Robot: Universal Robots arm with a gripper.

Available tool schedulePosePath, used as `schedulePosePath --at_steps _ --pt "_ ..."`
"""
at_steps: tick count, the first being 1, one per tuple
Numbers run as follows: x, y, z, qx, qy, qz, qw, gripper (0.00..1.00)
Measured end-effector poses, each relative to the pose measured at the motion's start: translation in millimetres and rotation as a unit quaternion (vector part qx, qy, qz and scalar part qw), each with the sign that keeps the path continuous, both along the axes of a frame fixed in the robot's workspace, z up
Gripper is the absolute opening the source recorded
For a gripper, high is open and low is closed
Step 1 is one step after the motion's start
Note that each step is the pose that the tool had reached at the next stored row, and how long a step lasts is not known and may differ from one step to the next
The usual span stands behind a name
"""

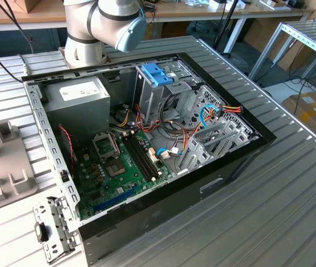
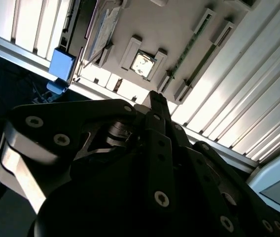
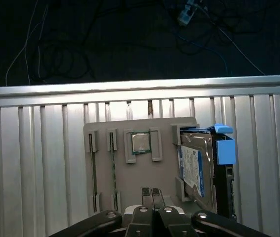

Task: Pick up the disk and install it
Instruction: 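Pick up the disk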

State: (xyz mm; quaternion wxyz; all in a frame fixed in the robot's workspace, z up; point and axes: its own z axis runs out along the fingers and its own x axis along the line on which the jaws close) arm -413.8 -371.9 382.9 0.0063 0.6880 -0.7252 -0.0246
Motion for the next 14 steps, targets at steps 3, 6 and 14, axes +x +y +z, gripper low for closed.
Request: schedulePosePath --at_steps 3,6,14 --pt "0.0 0.0 0.0 0.0 0.0 0.011 0.99994 0.11" --pt "0.0 0.0 -0.1 0.0 0.0 0.027 0.99963 0.11" --pt "0.0 0.0 -0.2 0.0 0.0 0.052 0.99862 0.11"
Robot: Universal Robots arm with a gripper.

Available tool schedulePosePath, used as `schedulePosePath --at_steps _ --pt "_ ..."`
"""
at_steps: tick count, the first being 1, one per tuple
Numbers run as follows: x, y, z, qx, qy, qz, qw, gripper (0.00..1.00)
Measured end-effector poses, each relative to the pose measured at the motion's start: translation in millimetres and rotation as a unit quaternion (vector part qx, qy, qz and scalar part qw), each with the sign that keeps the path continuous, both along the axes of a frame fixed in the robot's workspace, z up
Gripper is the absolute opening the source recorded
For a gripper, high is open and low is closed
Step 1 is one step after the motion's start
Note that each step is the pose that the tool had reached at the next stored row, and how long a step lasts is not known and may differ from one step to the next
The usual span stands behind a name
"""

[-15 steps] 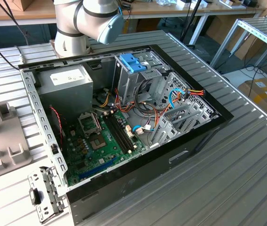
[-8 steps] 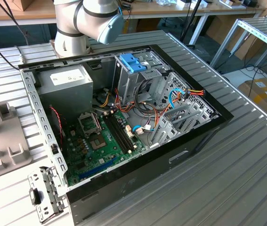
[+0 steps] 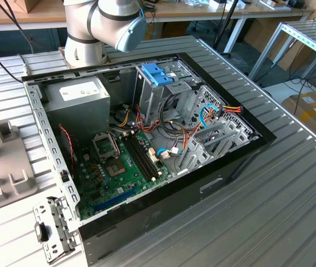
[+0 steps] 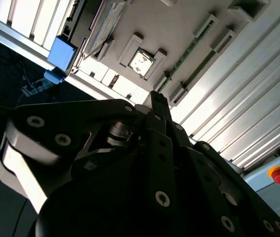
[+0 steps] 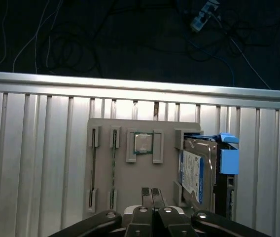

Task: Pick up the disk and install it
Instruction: 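Pick up the disk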

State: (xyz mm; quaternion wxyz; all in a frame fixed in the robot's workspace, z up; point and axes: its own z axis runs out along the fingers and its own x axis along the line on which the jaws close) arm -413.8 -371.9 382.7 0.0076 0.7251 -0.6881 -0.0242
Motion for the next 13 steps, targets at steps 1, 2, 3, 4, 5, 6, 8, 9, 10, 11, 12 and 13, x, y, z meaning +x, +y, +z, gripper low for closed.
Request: schedulePosePath --at_steps 1,2,3,4,5,6,8,9,10,11,12,13 --pt "0.0 0.0 0.0 0.0 0.0 0.0 1.0 0.11" --pt "0.0 0.0 0.0 0.0 0.0 0.0 1.0 0.11" --pt "0.0 0.0 0.0 0.0 0.0 0.0 1.0 0.11" --pt "0.0 0.0 0.0 0.0 0.0 0.0 1.0 0.11" --pt "0.0 0.0 0.0 0.0 0.0 0.0 1.0 0.17" --pt "0.0 0.0 0.0 0.0 0.0 0.001 1.0 0.17" --pt "0.0 0.0 0.0 0.0 0.0 0.001 1.0 0.3" --pt "0.0 0.0 0.0 0.0 0.0 0.001 1.0 0.36" --pt "0.0 0.0 0.0 0.0 0.0 0.001 1.0 0.42" --pt "0.0 0.0 0.0 0.0 0.0 0.001 1.0 0.48" --pt "0.0 0.0 0.0 0.0 0.0 0.001 1.0 0.54" --pt "0.0 0.0 0.0 0.0 0.0 0.001 1.0 0.54"
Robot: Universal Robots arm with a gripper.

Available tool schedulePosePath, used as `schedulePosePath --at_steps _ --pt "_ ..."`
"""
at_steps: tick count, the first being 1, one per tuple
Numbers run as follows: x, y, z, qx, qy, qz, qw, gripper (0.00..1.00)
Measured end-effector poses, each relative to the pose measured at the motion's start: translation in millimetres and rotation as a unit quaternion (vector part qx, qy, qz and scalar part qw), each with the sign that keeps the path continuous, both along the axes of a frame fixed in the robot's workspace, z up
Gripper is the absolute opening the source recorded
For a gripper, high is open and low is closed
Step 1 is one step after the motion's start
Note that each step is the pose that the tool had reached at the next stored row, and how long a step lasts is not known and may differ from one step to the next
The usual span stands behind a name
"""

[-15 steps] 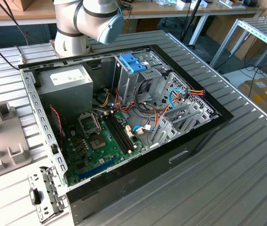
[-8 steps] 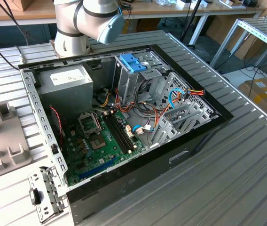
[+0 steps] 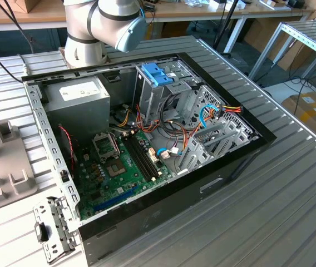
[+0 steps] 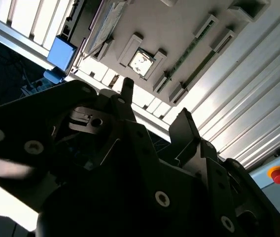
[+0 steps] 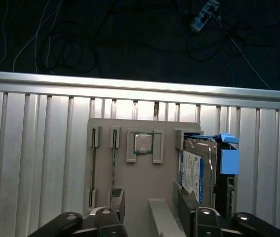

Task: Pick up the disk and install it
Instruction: 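Pick up the disk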

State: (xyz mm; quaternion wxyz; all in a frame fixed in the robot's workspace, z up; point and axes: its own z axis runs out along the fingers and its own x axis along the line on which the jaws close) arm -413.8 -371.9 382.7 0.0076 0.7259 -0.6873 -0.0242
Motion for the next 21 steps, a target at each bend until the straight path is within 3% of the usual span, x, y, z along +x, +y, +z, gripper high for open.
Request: schedulePosePath --at_steps 1,2,21 --pt "0.0 0.0 0.0 0.0 0.0 0.0 1.0 0.54" --pt "0.0 0.0 0.0 0.0 0.0 0.0 1.0 0.6" --pt "0.0 1.1 -2.6 0.0 0.0 0.0 1.0 0.6"
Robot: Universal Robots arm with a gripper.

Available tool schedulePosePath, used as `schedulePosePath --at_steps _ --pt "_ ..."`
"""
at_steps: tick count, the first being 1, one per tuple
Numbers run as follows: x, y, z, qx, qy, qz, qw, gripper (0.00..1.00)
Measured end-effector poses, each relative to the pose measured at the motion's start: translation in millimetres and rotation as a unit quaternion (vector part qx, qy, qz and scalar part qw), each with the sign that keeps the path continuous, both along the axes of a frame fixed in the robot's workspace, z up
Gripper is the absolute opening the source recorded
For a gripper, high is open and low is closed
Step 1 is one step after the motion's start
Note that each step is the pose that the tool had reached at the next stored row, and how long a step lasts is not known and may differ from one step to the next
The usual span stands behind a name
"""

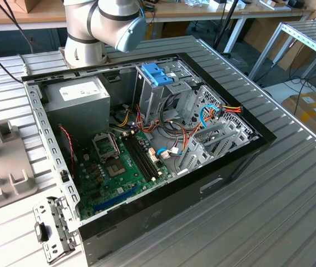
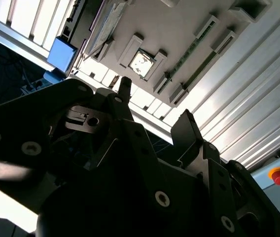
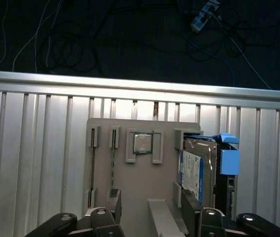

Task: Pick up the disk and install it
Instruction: 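Pick up the disk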

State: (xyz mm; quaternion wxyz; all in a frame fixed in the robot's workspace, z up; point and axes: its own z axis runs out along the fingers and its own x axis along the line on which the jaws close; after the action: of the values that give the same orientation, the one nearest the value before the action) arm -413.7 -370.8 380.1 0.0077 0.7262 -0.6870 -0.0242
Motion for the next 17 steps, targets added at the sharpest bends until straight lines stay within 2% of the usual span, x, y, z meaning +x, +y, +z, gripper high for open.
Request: schedulePosePath --at_steps 17 --pt "0.0 0.8 -3.4 0.0 0.0 0.001 1.0 0.6"
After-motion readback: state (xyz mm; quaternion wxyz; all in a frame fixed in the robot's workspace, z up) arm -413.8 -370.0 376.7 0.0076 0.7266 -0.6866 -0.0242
